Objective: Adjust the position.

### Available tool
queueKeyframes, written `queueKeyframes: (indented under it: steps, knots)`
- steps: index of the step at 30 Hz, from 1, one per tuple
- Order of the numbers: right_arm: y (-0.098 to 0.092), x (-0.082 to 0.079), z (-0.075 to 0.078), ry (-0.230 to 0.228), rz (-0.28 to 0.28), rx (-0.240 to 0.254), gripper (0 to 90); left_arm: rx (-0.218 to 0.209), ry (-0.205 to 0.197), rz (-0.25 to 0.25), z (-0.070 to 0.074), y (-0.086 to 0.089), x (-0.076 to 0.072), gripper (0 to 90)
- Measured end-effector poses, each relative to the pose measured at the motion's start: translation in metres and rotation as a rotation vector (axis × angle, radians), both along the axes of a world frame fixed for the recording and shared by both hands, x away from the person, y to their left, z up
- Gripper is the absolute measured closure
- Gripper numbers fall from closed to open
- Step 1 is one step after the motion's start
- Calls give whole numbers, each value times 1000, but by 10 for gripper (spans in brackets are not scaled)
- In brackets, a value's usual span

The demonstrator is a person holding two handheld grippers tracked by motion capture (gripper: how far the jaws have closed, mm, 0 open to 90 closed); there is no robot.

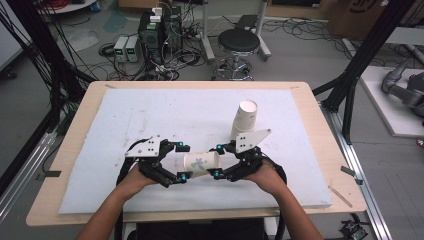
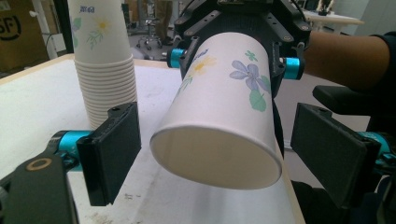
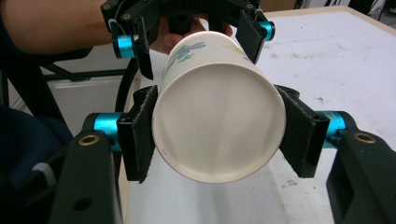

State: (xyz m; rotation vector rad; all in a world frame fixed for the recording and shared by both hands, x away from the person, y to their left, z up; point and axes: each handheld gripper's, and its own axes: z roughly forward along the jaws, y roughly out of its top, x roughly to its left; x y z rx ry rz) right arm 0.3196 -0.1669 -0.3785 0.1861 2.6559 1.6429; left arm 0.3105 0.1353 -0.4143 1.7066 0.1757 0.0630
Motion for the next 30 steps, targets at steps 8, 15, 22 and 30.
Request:
queueKeyframes:
  steps: [8, 15, 22, 30]
  knots:
    - [-2, 1, 1, 11, 3, 22, 367, -5, -13, -13, -1, -1, 0, 165]
    - [-2, 2, 0, 30, 12, 48, 367, -2, -30, -20, -2, -3, 0, 181]
    - [-3, 4, -5, 73, 20, 86, 367, -12, -45, -24, -1, -1, 0, 254]
    - [-2, 6, -9, 91, 16, 94, 370, -12, -32, -20, 2, 3, 0, 325]
